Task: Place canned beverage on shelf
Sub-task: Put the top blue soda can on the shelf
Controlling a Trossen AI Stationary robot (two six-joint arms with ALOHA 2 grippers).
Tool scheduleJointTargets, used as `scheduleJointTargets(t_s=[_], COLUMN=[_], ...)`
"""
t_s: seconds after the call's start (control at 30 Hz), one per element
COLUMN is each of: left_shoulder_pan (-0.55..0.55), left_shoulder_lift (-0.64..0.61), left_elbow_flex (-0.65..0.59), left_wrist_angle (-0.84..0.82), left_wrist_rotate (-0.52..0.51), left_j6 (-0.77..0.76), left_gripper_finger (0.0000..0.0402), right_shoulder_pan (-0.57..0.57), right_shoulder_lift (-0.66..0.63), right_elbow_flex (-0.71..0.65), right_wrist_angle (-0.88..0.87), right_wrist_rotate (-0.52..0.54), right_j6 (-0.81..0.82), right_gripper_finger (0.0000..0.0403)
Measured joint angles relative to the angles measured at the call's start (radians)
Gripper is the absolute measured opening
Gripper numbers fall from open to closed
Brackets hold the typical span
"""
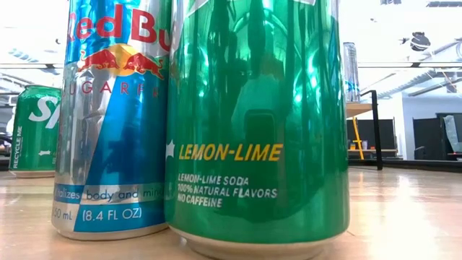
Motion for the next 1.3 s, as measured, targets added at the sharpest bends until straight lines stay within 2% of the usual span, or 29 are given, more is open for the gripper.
scheduleJointTargets(t_s=[0.1, 0.33, 0.47, 0.67, 0.8, 0.87, 1.07, 1.2, 1.3], left_shoulder_pan=[0.007, 0.113, 0.207, 0.292, 0.330, 0.342, 0.349, 0.349, 0.348], left_shoulder_lift=[-0.020, -0.016, -0.016, -0.016, -0.016, -0.016, -0.016, -0.037, -0.081], left_elbow_flex=[0.000, -0.025, -0.083, -0.131, -0.149, -0.150, -0.149, -0.122, -0.105], left_wrist_angle=[-0.032, -0.023, -0.024, 0.070, 0.128, 0.128, 0.130, 0.120, 0.126], left_wrist_rotate=[-0.028, -0.028, -0.006, 0.123, 0.247, 0.275, 0.291, 0.234, 0.230], left_j6=[-0.018, -0.031, -0.020, 0.052, 0.088, 0.095, 0.107, 0.124, 0.126], left_gripper_finger=[0.0316, 0.0316, 0.0338, 0.0387, 0.0399, 0.0400, 0.0400, 0.0400, 0.0400], right_shoulder_pan=[0.063, 0.180, 0.231, 0.318, 0.359, 0.375, 0.418, 0.447, 0.477], right_shoulder_lift=[-0.033, -0.079, -0.121, -0.230, -0.288, -0.313, -0.363, -0.380, -0.380], right_elbow_flex=[-0.055, -0.286, -0.436, -0.665, -0.801, -0.858, -0.984, -1.010, -1.012], right_wrist_angle=[0.138, 0.353, 0.488, 0.764, 0.901, 0.959, 1.093, 1.138, 1.133], right_wrist_rotate=[-0.082, -0.077, -0.078, -0.077, -0.078, -0.076, -0.069, 0.021, 0.103], right_j6=[-0.014, -0.012, 0.002, 0.008, 0.029, 0.046, 0.087, 0.088, 0.082], right_gripper_finger=[0.0121, 0.0205, 0.0234, 0.0242, 0.0242, 0.0242, 0.0242, 0.0242, 0.0242])
